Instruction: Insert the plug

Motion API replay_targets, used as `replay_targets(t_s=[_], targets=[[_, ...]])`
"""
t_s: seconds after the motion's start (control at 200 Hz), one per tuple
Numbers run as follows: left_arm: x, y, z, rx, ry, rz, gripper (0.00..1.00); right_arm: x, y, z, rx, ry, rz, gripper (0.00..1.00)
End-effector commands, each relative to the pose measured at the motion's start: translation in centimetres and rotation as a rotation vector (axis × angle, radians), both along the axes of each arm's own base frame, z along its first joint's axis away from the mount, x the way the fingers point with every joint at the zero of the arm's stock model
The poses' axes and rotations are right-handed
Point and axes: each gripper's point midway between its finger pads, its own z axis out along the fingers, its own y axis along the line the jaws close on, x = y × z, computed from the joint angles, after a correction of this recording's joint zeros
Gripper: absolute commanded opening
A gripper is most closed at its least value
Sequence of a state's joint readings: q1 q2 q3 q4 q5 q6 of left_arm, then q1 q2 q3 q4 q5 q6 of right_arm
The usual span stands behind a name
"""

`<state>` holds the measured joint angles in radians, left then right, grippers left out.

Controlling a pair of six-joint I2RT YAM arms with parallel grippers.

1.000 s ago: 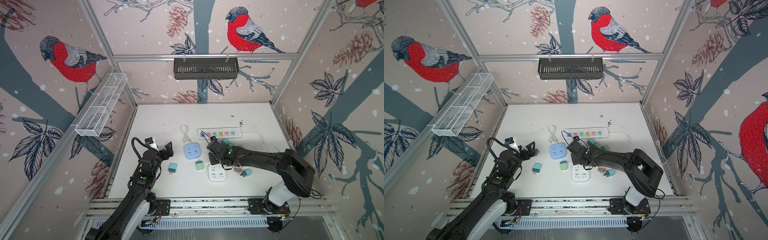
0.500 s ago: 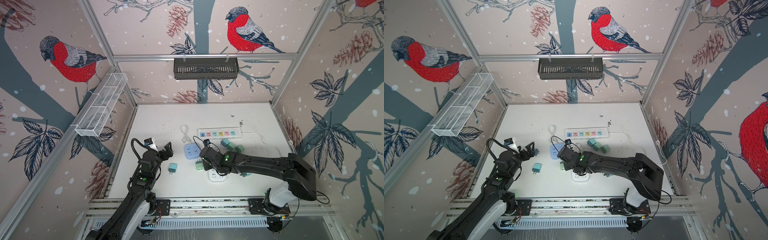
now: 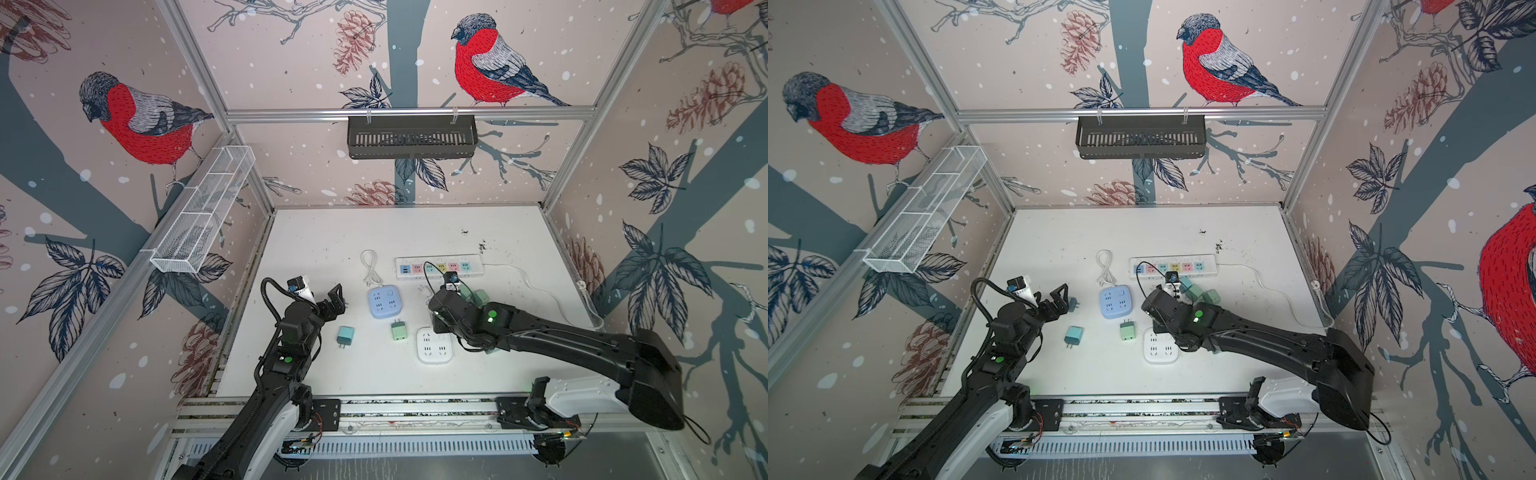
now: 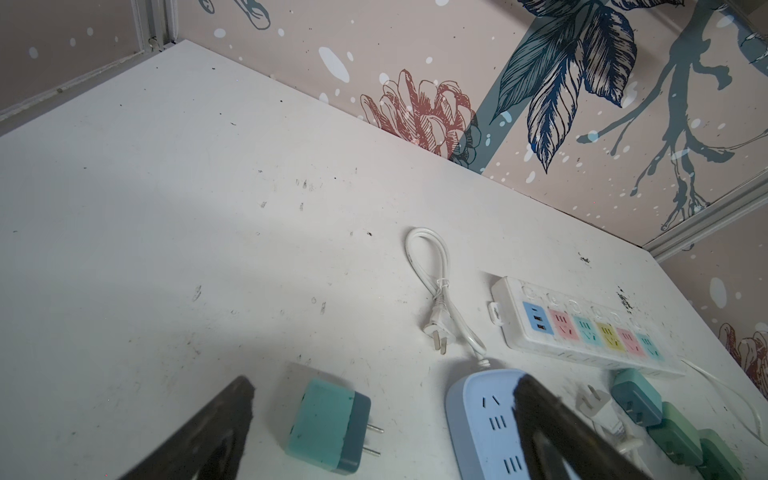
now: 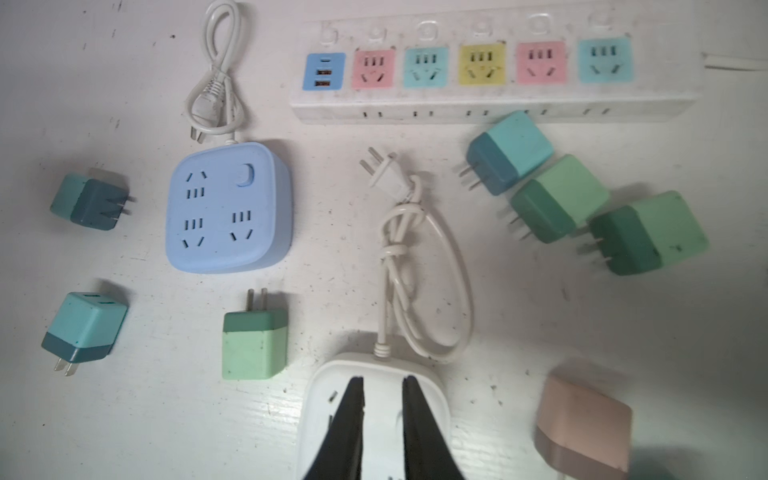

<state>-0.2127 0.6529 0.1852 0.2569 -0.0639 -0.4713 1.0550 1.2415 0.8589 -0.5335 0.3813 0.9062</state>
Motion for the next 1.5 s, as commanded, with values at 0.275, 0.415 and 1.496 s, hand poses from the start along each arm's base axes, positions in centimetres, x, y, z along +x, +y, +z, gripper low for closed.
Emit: replay_targets(t_s=[0.275, 0.415, 1.496], targets=[[0.1, 0.2, 0.3, -0.001, -0.02, 0.008, 0.97, -4.5, -11.6, -0.7, 0.071, 0.116, -0.342, 0.26], [0.0, 0.1, 0.3, -0.002, -0.019, 0.007, 0.97, -5.0, -14.1, 0.1, 0.087, 0.126, -0.434, 0.44], [0.0, 0.3, 0.4, -0.003, -0.025, 0.015, 0.97, -5.7, -16.7, -7.4, 0.152, 0.518, -0.558, 1.0]])
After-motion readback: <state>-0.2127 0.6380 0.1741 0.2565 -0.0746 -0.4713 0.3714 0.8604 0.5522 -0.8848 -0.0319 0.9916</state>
